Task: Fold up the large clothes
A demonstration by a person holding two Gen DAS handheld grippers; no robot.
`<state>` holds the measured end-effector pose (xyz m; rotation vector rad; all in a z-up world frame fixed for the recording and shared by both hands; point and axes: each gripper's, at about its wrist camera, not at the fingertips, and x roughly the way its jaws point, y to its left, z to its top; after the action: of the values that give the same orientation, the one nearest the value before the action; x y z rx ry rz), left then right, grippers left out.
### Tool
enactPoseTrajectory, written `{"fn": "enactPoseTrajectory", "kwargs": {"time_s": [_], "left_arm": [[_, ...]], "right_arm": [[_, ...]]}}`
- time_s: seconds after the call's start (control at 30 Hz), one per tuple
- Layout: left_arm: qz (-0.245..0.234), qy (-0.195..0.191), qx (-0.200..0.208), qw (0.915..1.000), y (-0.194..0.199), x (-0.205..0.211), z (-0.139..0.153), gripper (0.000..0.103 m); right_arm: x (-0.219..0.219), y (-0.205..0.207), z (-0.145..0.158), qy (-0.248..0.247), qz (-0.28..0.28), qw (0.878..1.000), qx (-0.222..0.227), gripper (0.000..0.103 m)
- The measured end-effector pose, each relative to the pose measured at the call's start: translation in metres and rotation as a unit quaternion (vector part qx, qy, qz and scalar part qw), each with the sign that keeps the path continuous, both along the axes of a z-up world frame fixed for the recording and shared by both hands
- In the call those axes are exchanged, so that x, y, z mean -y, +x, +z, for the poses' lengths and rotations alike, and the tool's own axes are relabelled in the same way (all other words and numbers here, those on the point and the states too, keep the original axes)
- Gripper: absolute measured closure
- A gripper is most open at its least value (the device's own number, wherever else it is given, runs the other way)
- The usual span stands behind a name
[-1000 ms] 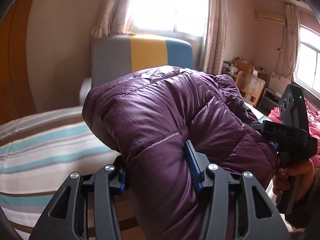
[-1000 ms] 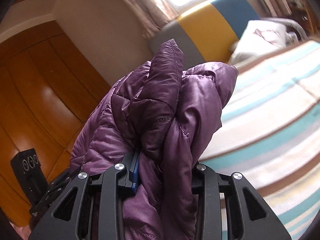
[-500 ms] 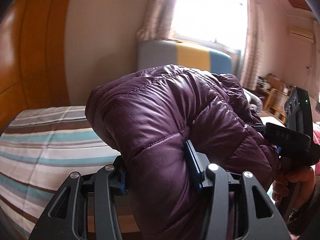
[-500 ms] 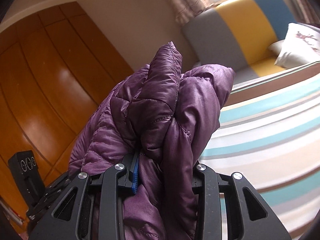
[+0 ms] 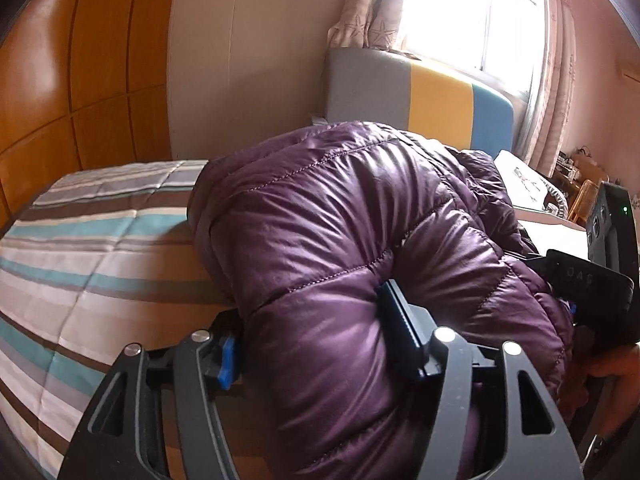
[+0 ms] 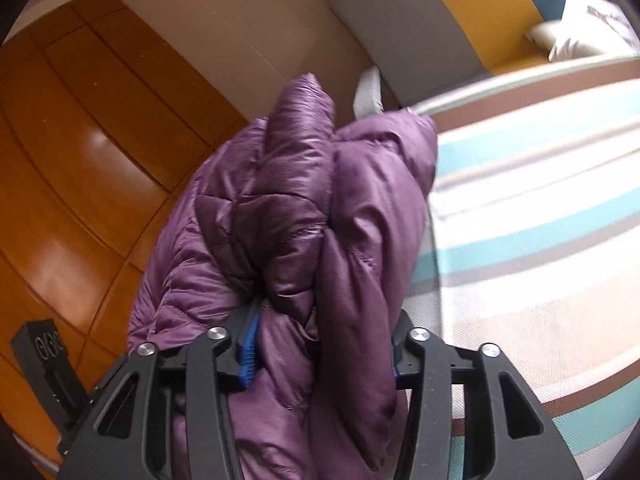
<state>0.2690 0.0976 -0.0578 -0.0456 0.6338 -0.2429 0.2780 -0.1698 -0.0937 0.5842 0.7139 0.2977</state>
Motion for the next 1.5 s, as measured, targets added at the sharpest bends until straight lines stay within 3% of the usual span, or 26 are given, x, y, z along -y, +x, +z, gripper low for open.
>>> {"fn": "enactPoseTrajectory", "kwargs": {"time_s": [0.1,0.17,0.3,0.47,0.6,0.77,0.87,0.97,1.07,1.27,1.5], "left_arm": [[0.008,-0.003,-0.006,0.9999,-0.003,0.001,0.002,0.037],[0.018,0.015,-0.004,0.9997,-0.007,0.002,0.005,0.035],[0.037,0.039,-0.002,0.9986,-0.025,0.007,0.018,0.022],[0.039,0.029,-0.014,0.9987,-0.048,0.008,0.022,0.016],[0.042,0.025,-0.026,0.9985,-0.05,0.006,0.012,0.015],[0.049,0.027,-0.041,0.9976,-0.044,0.007,0.0,0.014],[0.056,0.032,-0.04,0.9971,-0.048,0.008,0.004,0.013],[0.072,0.046,-0.029,0.9959,-0.06,0.007,0.011,0.002],[0.073,0.035,-0.026,0.9964,-0.072,0.002,0.016,0.002],[0.082,0.022,-0.033,0.9958,-0.101,-0.003,0.019,0.002],[0.121,0.064,-0.042,0.9897,-0.135,-0.003,0.021,0.002]], "right_arm": [[0.014,0.01,0.001,-0.003,-0.012,1.0,-0.011,0.043],[0.022,0.004,0.004,-0.019,-0.022,1.0,-0.009,0.038],[0.014,-0.033,0.013,-0.048,-0.039,0.998,0.01,0.037],[0.013,-0.052,0.023,-0.102,-0.065,0.992,0.016,0.037],[-0.006,-0.052,0.006,-0.165,-0.067,0.984,-0.006,0.036],[-0.001,-0.039,-0.005,-0.16,-0.064,0.984,-0.034,0.034],[0.001,-0.044,0.005,-0.164,-0.068,0.984,-0.017,0.034],[-0.002,-0.069,0.018,-0.156,-0.073,0.985,0.002,0.032],[-0.006,-0.087,0.03,-0.151,-0.067,0.986,0.021,0.023],[-0.024,-0.124,0.04,-0.184,-0.027,0.982,0.044,0.016],[-0.033,-0.161,0.052,-0.237,-0.027,0.969,0.061,0.006]]}}
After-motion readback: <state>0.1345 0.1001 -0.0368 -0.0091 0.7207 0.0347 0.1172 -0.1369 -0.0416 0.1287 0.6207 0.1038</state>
